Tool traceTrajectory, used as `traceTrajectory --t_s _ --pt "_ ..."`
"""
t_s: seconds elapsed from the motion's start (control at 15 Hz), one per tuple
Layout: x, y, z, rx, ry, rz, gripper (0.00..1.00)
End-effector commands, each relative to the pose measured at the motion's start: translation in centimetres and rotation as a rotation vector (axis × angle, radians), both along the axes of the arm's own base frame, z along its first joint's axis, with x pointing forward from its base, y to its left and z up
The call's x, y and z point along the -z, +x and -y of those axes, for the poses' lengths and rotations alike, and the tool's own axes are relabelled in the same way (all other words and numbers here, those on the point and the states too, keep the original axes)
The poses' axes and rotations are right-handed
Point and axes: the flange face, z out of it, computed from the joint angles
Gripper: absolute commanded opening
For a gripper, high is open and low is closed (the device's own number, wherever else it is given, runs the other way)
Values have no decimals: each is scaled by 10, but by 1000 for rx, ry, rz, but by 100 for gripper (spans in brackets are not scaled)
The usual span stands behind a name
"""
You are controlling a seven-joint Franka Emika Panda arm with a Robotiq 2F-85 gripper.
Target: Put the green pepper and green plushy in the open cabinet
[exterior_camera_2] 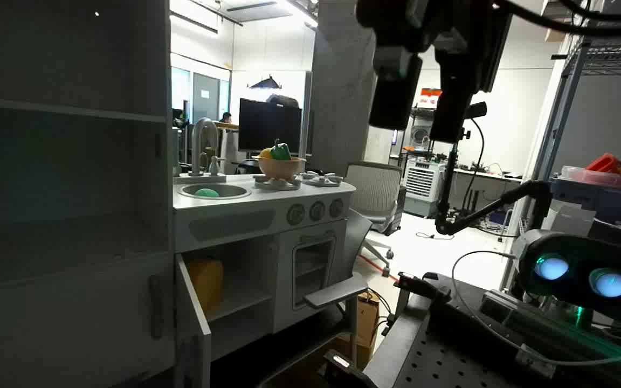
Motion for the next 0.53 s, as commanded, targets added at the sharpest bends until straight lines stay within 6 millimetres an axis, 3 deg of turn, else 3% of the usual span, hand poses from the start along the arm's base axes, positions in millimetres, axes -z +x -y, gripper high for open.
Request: traceTrajectory --t_s 0.0,0.33,0.47 --pt "-1 0 0 0 0 -1 100" --pt "0 0 0 0 0 -1 100" --pt "-6 5 9 2 -17 7 100"
